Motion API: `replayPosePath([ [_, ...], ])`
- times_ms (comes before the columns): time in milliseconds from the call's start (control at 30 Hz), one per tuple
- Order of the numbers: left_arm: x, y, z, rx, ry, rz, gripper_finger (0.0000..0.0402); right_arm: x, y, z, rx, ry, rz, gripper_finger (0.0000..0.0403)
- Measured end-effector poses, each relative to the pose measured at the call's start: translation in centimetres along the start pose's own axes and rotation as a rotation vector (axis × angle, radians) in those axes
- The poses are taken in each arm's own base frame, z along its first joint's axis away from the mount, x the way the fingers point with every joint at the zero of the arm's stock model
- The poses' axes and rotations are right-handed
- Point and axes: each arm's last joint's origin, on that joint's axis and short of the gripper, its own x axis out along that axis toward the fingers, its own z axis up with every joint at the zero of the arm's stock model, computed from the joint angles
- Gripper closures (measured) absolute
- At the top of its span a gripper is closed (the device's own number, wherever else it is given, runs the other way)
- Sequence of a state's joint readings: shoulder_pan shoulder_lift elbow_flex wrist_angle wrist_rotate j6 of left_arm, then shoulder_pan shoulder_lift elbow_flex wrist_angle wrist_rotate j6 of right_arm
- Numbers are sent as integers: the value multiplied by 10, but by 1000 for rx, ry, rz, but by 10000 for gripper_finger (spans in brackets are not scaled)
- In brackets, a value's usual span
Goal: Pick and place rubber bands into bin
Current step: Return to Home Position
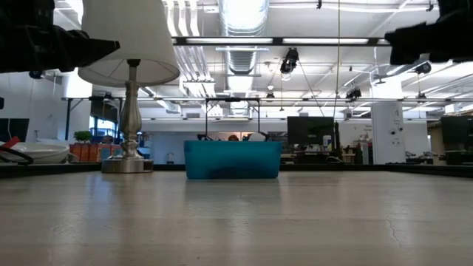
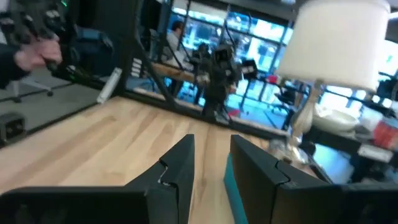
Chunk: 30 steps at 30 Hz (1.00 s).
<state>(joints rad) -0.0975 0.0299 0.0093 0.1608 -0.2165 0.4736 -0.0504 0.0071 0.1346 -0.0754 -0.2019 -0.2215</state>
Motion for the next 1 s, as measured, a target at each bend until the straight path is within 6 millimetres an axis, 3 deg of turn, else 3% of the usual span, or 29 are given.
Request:
replayPosePath([
  [233, 0, 0, -1, 1, 12, -2, 304, 7, 1, -27, -3, -20, -103, 305],
  [1000, 0, -1, -4, 5, 52, 5, 304, 7, 1, -31, 1, 32, -134, 305],
])
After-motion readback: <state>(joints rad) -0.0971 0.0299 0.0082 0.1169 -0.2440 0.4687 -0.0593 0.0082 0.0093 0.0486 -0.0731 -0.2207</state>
